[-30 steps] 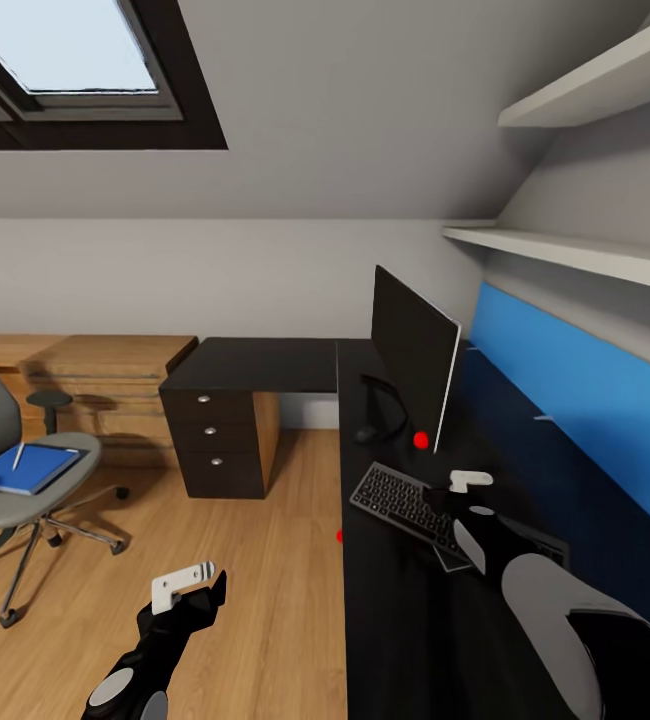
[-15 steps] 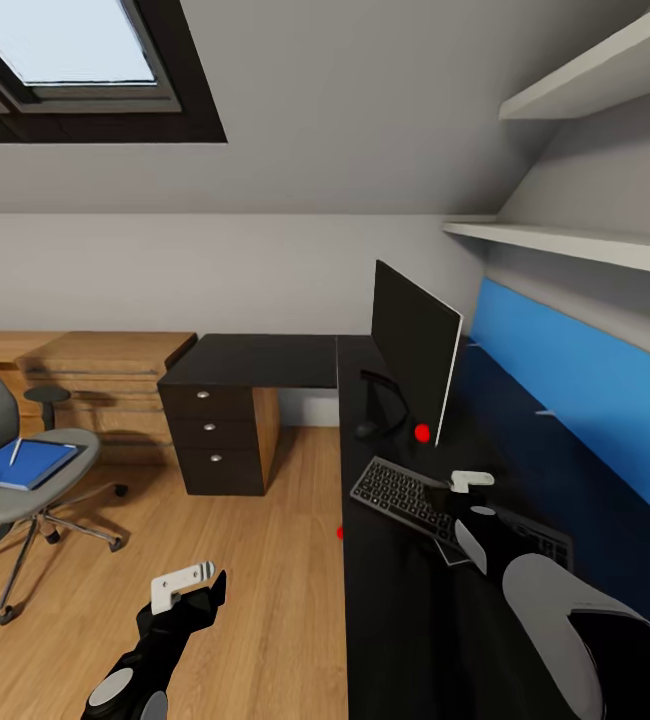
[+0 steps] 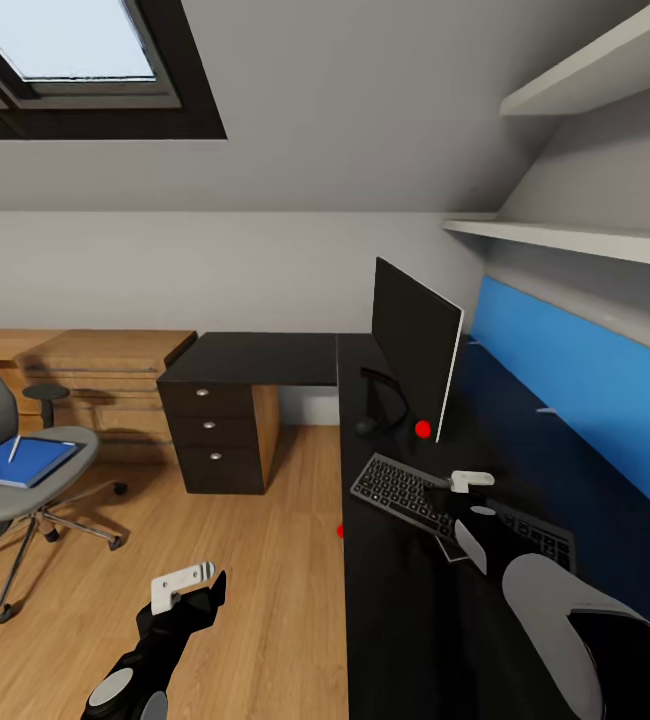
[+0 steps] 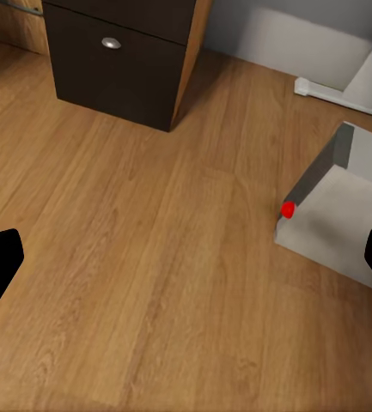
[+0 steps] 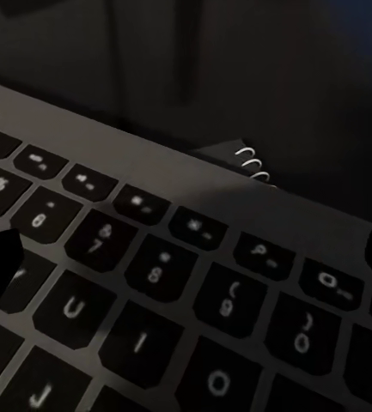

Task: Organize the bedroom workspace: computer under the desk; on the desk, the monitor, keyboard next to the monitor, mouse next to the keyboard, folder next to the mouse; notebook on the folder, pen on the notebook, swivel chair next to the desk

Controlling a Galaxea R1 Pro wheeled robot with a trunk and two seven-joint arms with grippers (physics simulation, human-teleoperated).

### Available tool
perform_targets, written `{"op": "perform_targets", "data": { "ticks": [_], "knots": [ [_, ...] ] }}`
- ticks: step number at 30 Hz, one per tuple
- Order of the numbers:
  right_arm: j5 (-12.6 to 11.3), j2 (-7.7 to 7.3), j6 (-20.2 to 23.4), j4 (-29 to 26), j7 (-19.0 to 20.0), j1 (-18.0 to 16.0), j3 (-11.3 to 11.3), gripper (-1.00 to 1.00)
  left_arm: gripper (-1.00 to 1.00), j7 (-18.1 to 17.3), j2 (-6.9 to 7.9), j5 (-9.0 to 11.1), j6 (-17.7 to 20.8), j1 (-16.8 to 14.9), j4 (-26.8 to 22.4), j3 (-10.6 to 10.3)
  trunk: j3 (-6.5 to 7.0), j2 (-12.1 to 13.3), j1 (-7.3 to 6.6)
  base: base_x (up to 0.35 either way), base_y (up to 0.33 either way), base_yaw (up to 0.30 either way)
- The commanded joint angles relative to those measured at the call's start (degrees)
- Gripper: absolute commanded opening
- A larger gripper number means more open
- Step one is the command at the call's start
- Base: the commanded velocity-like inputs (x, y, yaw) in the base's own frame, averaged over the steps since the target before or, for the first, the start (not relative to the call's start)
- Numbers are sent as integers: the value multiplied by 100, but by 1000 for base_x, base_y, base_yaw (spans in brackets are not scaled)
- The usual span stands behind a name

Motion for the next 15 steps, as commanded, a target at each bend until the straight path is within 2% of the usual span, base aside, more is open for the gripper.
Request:
{"op": "perform_targets", "data": {
  "ticks": [1,11,15],
  "knots": [
    [-5,2,0,-2,-3,-2,-21,100,100,49,1,60,18,-1,-9,-7,-4,-3,0,0,0,0],
    [-5,3,0,7,-10,-2,-21,100,100,49,8,60,18,-1,-7,-7,-184,-404,220,0,0,0],
    [-5,0,0,5,-11,-2,-21,100,100,49,8,60,19,-1,-7,-7,-184,-404,220,0,0,0]
  ]
}}
